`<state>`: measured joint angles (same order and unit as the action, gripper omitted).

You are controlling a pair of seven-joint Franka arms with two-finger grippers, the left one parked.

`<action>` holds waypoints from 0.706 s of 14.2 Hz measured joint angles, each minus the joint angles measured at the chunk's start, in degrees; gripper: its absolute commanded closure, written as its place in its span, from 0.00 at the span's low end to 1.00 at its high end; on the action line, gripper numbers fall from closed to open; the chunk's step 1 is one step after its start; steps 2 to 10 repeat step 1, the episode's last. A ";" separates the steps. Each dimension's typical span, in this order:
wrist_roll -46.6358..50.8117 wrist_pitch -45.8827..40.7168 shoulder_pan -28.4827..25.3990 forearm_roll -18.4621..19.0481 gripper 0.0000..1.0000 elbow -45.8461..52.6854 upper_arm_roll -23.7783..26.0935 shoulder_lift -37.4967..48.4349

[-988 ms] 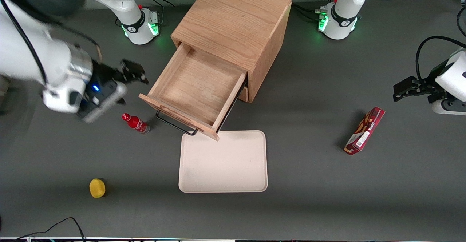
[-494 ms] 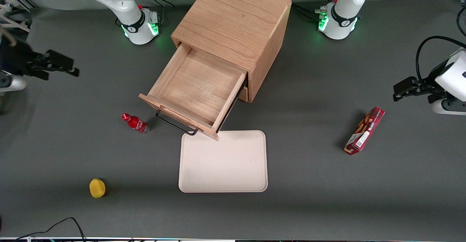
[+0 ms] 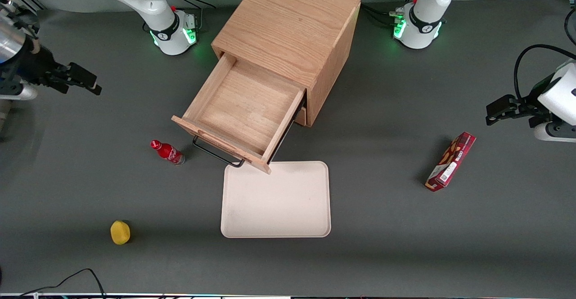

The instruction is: Open upper drawer

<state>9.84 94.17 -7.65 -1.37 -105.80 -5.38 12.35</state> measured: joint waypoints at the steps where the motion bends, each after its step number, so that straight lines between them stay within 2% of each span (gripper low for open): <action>1: 0.37 0.44 -0.13 0.85 0.00 -0.09 0.03 0.35; 10: 0.37 0.44 -0.13 0.85 0.00 -0.09 0.03 0.35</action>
